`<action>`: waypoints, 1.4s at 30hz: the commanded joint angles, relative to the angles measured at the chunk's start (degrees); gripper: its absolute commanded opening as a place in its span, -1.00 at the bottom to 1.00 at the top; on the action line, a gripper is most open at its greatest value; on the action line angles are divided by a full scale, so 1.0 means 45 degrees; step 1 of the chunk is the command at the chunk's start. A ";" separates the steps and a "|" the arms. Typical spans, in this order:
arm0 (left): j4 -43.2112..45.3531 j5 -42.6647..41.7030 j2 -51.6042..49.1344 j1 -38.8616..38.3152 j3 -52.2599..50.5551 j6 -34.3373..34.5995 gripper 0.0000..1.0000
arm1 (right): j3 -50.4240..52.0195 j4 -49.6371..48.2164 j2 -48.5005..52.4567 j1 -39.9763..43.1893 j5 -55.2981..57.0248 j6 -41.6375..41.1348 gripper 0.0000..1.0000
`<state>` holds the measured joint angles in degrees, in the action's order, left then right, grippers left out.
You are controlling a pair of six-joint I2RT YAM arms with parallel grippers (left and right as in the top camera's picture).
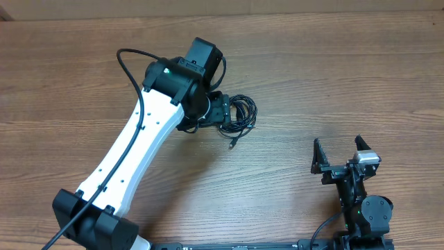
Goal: Untangle cables
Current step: 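Lower the left gripper and close it on the cable coil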
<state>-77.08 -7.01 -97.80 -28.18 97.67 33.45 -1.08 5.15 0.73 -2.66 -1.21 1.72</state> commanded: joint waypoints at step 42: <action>0.8184 -0.0015 -0.3152 -0.0078 -0.4600 0.1622 -0.09 | 0.0131 -0.0083 -0.0121 0.0029 0.0063 -0.0034 1.00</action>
<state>-40.73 -6.04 -111.20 -28.49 77.10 40.16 -1.08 5.17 0.73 -2.66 -1.23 1.69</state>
